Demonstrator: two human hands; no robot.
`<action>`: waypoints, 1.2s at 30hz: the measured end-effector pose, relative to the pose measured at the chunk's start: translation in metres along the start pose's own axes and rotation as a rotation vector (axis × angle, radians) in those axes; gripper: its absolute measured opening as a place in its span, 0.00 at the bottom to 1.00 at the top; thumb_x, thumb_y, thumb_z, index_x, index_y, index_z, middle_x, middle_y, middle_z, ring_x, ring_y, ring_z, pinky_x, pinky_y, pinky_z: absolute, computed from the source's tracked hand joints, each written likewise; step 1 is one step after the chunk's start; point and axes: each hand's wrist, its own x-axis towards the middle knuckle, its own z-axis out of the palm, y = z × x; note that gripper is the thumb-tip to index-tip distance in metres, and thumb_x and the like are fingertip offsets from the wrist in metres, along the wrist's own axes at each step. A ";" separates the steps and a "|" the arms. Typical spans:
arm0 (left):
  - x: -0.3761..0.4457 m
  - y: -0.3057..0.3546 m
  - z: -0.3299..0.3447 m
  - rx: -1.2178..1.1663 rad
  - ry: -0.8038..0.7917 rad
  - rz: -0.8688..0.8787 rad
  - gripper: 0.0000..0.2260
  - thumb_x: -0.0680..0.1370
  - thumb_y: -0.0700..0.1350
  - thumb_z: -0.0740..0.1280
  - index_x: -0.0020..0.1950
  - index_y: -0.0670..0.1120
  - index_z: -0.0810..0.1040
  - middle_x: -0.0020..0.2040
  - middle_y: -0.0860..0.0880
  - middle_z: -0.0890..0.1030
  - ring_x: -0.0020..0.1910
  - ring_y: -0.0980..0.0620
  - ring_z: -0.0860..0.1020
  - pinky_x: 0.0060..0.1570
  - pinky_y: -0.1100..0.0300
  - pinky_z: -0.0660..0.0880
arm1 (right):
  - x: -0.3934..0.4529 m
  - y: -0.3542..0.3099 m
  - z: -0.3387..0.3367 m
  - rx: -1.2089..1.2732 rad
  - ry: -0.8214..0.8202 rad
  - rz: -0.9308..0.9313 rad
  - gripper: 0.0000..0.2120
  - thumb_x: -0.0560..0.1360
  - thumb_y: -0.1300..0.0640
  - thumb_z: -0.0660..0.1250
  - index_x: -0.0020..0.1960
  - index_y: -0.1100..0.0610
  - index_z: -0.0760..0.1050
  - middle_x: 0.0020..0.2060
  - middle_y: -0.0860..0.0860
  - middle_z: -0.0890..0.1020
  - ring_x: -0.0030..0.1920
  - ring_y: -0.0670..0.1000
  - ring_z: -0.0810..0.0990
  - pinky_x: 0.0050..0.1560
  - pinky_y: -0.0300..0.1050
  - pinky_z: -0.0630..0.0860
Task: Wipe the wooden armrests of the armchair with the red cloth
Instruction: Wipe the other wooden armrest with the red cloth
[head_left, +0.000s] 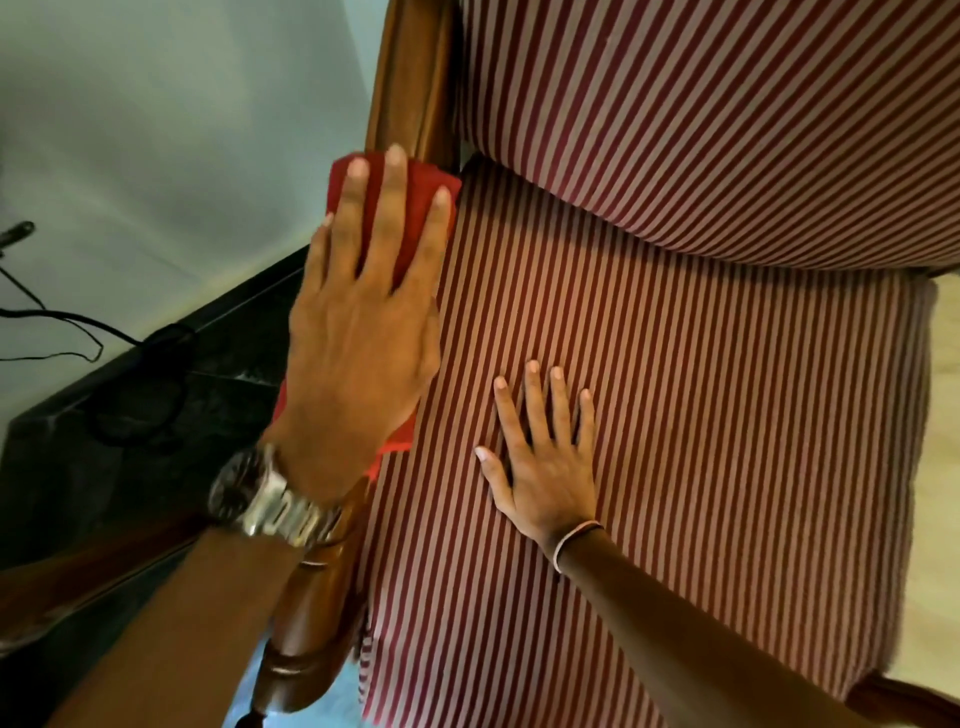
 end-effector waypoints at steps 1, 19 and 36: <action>0.004 -0.001 -0.001 0.009 -0.004 0.006 0.31 0.83 0.50 0.56 0.83 0.50 0.46 0.84 0.41 0.46 0.83 0.38 0.46 0.79 0.39 0.52 | 0.000 0.000 0.000 0.001 0.001 -0.003 0.34 0.83 0.33 0.48 0.84 0.49 0.53 0.84 0.58 0.55 0.84 0.63 0.52 0.81 0.71 0.50; -0.055 -0.011 0.010 -0.032 -0.008 0.065 0.28 0.85 0.50 0.53 0.83 0.48 0.48 0.84 0.40 0.48 0.83 0.40 0.47 0.80 0.40 0.51 | 0.000 -0.001 0.001 -0.044 0.034 -0.011 0.35 0.83 0.34 0.46 0.84 0.49 0.52 0.84 0.58 0.55 0.84 0.62 0.52 0.80 0.70 0.52; -0.166 -0.048 -0.026 -0.819 -0.187 -0.495 0.26 0.70 0.63 0.64 0.67 0.62 0.69 0.57 0.59 0.78 0.52 0.63 0.79 0.47 0.64 0.76 | 0.040 -0.089 -0.126 1.775 -0.245 0.319 0.17 0.81 0.50 0.67 0.67 0.55 0.78 0.64 0.53 0.84 0.66 0.51 0.82 0.67 0.49 0.81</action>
